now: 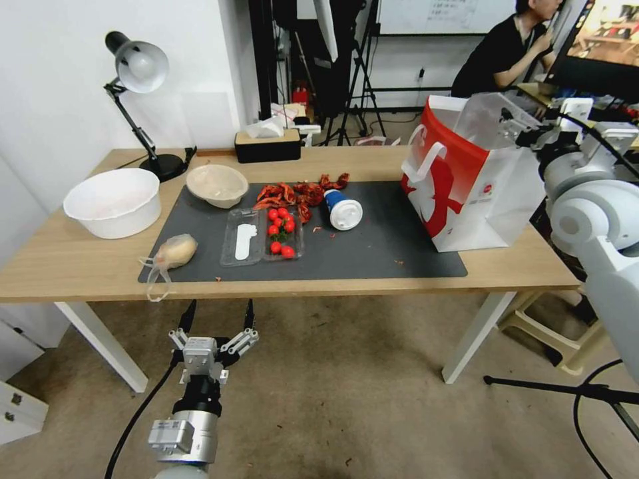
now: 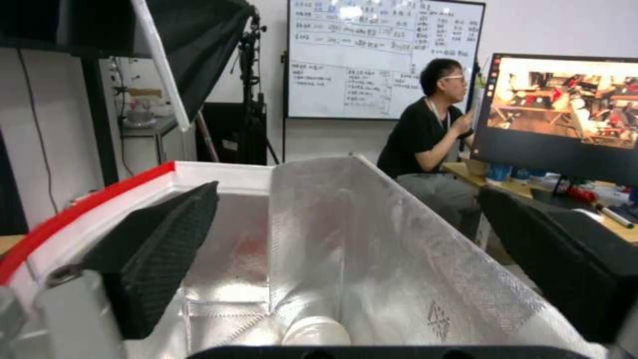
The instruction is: Pick up the trash from the table and place it into the takeout bag.
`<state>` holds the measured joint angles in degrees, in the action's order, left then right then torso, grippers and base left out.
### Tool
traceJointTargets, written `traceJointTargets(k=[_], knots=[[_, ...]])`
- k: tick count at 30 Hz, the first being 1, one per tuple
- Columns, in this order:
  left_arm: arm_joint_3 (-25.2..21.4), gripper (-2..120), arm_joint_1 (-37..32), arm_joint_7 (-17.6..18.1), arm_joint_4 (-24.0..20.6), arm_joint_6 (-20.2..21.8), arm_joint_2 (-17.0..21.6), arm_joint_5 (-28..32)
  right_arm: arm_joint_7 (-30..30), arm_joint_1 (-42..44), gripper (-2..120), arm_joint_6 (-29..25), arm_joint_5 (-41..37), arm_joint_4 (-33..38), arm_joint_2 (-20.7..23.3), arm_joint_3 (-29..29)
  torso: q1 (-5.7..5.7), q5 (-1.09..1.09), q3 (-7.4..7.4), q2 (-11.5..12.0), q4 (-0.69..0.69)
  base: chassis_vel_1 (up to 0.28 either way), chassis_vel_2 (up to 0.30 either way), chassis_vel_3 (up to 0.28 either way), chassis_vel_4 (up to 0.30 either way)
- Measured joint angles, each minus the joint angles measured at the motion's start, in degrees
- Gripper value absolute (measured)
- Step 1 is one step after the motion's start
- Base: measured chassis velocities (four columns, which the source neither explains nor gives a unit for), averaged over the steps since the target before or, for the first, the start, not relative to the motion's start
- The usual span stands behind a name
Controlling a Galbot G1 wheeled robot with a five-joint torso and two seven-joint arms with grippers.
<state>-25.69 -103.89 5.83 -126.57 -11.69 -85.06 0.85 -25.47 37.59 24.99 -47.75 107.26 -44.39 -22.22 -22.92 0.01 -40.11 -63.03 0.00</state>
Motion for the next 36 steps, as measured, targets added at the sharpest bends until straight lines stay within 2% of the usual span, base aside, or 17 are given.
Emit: traceJointTargets(k=[6, 11, 13, 14, 17, 18, 21, 22, 24, 26, 28, 30, 36], knots=[[0.0, 100, 0.0, -0.1, 0.0, 0.0, -0.1, -0.1, 1.3, 1.3, 100, -1.8, -0.3, 1.7, -0.1, -0.6, 0.00, -0.01, 0.00, 0.0, 0.00, 0.000, 0.000, 0.000, 0.000], [-0.2, 100, 0.0, -0.3, -0.1, -0.1, -0.2, -0.1, 7.6, 7.4, 100, -9.5, -0.5, 6.4, 0.0, -2.3, 0.00, -0.01, 0.01, 0.0, 0.00, 0.000, 0.000, 0.000, 0.000], [-0.3, 100, -0.1, -0.4, -0.1, -0.3, -0.3, 0.1, 10.8, 11.8, 100, -13.9, 1.8, 8.8, -0.2, -3.2, 0.00, -0.01, 0.01, 0.0, 0.01, 0.000, 0.000, 0.000, 0.000], [-0.3, 100, -0.1, -0.4, -0.1, -0.3, -0.3, 0.1, 10.8, 11.8, 100, -13.9, 1.8, 8.8, -0.2, -3.2, 0.00, -0.01, 0.01, 0.0, 0.01, 0.000, 0.000, 0.000, 0.000], [-0.4, 100, -0.1, -0.4, -0.1, -0.6, -0.3, 0.3, 14.8, 19.3, 100, -19.3, 6.8, 13.1, -0.9, -3.8, 0.00, -0.01, 0.01, 0.0, -0.01, 0.000, 0.000, 0.000, 0.000], [-0.4, 100, -0.1, -0.4, -0.1, -0.6, -0.3, 0.3, 14.8, 19.3, 100, -19.3, 6.8, 13.1, -0.9, -3.8, 0.00, -0.01, 0.01, 0.0, -0.01, 0.000, 0.000, 0.000, 0.000], [-0.4, 100, 0.0, -0.4, 0.1, -0.6, -0.3, 0.6, 16.7, 25.8, 100, -24.3, 12.3, 15.5, -2.9, -4.5, 0.00, -0.02, 0.01, 0.0, 0.02, 0.000, 0.000, 0.000, 0.000], [-0.4, 100, 0.0, -0.4, 0.1, -0.6, -0.3, 0.6, 16.7, 25.8, 100, -24.3, 12.3, 15.5, -2.9, -4.5, 0.00, -0.02, 0.01, 0.0, 0.02, 0.000, 0.000, 0.000, 0.000], [-0.1, 100, 0.1, -0.5, 0.6, -0.7, -0.1, 1.2, 17.5, 34.1, 100, -27.3, 16.7, 16.7, -5.7, -4.8, 0.00, 0.00, 0.01, 0.0, 0.00, 0.000, 0.000, 0.000, 0.000], [-0.1, 100, 0.1, -0.5, 0.6, -0.7, 0.0, 1.3, 17.8, 36.1, 100, -28.5, 18.0, 16.7, -6.4, -4.8, 0.00, 0.00, 0.01, 0.0, -0.01, 0.000, 0.000, 0.000, 0.000], [-0.1, 100, 0.3, -0.5, 0.9, -0.7, 0.3, 1.7, 18.7, 43.3, 100, -33.2, 22.7, 16.2, -9.5, -3.9, 0.00, 0.00, 0.01, 0.0, -0.01, 0.000, 0.000, 0.000, 0.000], [-0.1, 100, 0.3, -0.5, 0.9, -0.7, 0.3, 1.7, 18.9, 44.4, 100, -33.9, 23.5, 15.9, -10.0, -3.8, 0.01, 0.00, 0.01, 0.0, -0.02, 0.000, 0.000, 0.000, 0.000], [-0.1, 100, 0.6, -0.9, 1.4, -0.7, 0.8, 2.4, 19.0, 51.3, 100, -38.2, 28.6, 13.9, -15.1, -1.4, 0.00, -0.02, 0.01, 0.0, 0.01, 0.000, 0.000, 0.000, 0.000]])
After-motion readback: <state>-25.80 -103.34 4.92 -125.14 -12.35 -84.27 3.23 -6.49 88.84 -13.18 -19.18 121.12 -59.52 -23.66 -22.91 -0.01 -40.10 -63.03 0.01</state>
